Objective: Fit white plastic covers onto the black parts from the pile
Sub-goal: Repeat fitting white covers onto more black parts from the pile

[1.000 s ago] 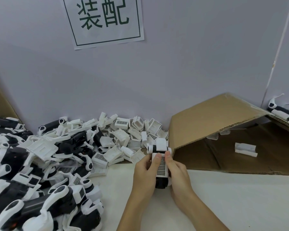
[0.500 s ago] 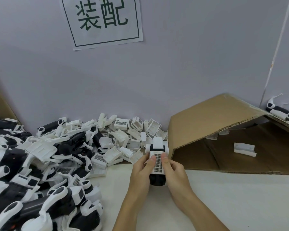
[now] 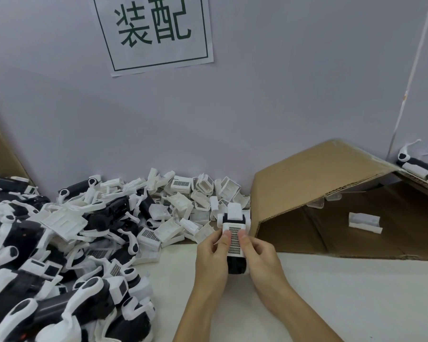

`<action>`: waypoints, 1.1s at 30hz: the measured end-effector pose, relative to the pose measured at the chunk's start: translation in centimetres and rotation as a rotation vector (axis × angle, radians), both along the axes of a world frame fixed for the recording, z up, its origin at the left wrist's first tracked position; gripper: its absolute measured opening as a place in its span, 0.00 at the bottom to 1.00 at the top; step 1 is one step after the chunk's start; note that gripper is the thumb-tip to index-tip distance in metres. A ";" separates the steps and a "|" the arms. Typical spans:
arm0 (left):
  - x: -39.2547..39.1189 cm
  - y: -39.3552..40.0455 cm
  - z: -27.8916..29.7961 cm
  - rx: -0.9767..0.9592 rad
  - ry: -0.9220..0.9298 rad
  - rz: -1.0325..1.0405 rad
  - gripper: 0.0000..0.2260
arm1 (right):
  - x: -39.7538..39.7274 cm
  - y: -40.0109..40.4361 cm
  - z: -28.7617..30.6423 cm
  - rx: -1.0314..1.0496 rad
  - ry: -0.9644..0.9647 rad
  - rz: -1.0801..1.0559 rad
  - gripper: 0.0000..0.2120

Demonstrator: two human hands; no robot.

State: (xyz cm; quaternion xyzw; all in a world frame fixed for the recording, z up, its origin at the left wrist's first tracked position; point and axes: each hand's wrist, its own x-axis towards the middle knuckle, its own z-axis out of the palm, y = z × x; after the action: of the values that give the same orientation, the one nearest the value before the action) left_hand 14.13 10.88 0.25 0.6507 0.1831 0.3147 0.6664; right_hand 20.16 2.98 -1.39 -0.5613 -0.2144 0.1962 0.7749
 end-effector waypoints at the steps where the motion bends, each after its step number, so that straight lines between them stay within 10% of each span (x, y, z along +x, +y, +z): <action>1: 0.0 0.0 0.0 -0.043 -0.008 -0.015 0.11 | 0.0 0.0 0.0 0.022 0.018 0.013 0.18; 33: -0.4 0.5 -0.1 -0.024 0.013 -0.100 0.11 | -0.2 -0.1 -0.3 -0.010 -0.148 -0.041 0.12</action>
State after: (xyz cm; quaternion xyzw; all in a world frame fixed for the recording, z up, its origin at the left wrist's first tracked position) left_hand 13.76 11.40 0.11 0.6530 0.1584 0.2745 0.6878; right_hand 19.98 2.90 -1.67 -0.5822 -0.2585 0.1394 0.7581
